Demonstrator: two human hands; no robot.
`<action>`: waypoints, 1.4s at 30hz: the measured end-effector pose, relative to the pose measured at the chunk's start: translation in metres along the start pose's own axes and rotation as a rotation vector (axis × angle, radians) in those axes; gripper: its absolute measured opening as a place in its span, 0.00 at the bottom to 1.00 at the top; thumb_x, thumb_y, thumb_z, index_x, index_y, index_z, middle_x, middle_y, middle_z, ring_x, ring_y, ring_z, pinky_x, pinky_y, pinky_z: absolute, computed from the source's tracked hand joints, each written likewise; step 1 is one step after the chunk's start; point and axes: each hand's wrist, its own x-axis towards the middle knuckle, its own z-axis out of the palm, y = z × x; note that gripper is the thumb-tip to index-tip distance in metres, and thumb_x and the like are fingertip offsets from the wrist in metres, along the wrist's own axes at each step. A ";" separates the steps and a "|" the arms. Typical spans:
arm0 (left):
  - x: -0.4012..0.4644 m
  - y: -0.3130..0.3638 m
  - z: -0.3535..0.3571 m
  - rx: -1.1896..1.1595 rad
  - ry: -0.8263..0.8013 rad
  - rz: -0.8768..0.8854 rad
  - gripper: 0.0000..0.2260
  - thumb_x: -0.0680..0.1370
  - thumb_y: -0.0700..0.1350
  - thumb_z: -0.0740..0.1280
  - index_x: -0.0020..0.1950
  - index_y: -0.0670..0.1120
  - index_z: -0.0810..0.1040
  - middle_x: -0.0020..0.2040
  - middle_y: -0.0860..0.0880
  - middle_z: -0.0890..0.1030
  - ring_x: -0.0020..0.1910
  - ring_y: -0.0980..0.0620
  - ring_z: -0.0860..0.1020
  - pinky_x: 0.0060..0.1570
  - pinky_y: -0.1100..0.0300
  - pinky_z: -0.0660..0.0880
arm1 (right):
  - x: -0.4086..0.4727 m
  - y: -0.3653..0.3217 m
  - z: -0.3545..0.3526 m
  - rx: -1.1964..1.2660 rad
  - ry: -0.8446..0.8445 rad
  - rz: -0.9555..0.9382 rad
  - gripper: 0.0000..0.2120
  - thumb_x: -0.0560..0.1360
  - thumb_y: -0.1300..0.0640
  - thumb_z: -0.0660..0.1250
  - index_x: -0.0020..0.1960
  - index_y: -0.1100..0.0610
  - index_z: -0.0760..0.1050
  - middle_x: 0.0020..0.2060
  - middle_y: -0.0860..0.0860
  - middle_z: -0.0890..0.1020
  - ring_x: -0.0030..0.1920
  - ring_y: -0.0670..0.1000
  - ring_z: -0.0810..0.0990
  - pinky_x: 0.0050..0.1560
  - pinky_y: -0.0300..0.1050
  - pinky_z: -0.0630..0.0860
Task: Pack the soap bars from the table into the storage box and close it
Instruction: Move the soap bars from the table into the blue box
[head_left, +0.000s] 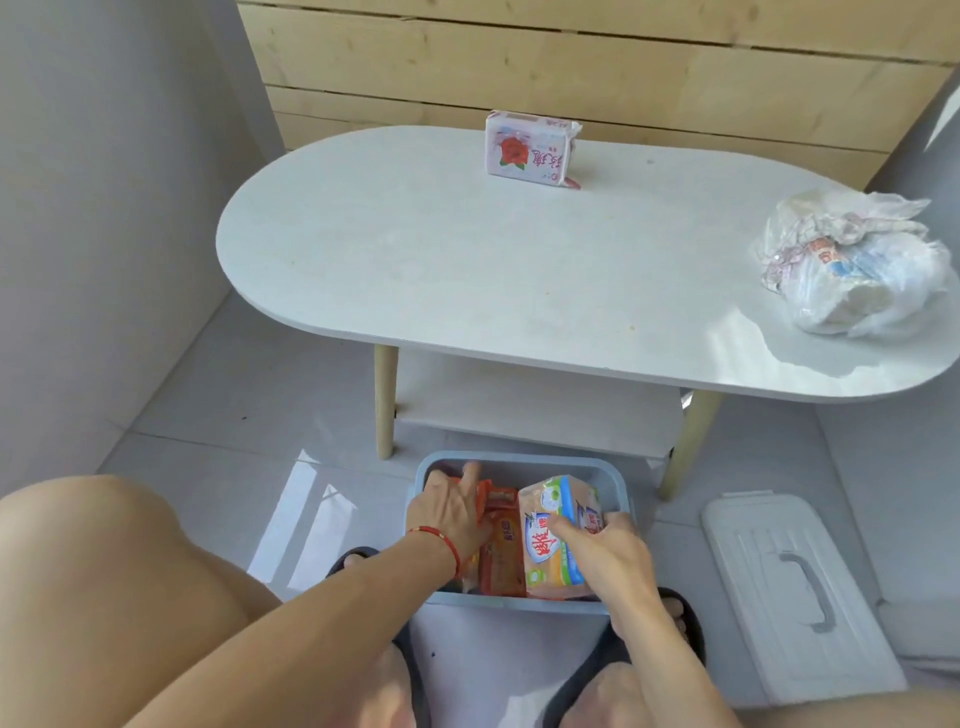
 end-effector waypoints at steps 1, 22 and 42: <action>-0.001 0.000 0.003 0.011 0.018 -0.002 0.20 0.78 0.57 0.61 0.68 0.50 0.65 0.55 0.43 0.74 0.49 0.43 0.80 0.46 0.52 0.79 | 0.003 0.002 0.005 -0.012 -0.032 -0.001 0.24 0.70 0.42 0.77 0.57 0.53 0.74 0.47 0.50 0.85 0.43 0.50 0.87 0.46 0.51 0.86; -0.017 -0.058 0.011 0.260 -0.250 0.316 0.54 0.68 0.73 0.66 0.81 0.53 0.38 0.83 0.48 0.44 0.82 0.47 0.42 0.78 0.36 0.47 | 0.026 0.003 0.073 -0.602 -0.282 -0.120 0.10 0.84 0.51 0.60 0.61 0.51 0.76 0.52 0.49 0.81 0.50 0.50 0.80 0.51 0.47 0.78; -0.042 0.017 -0.285 -0.262 0.346 0.493 0.09 0.73 0.48 0.64 0.50 0.52 0.82 0.36 0.56 0.79 0.40 0.50 0.79 0.45 0.55 0.79 | -0.075 -0.204 -0.068 0.046 0.166 -0.888 0.09 0.76 0.58 0.66 0.46 0.47 0.83 0.38 0.38 0.84 0.38 0.42 0.83 0.38 0.26 0.72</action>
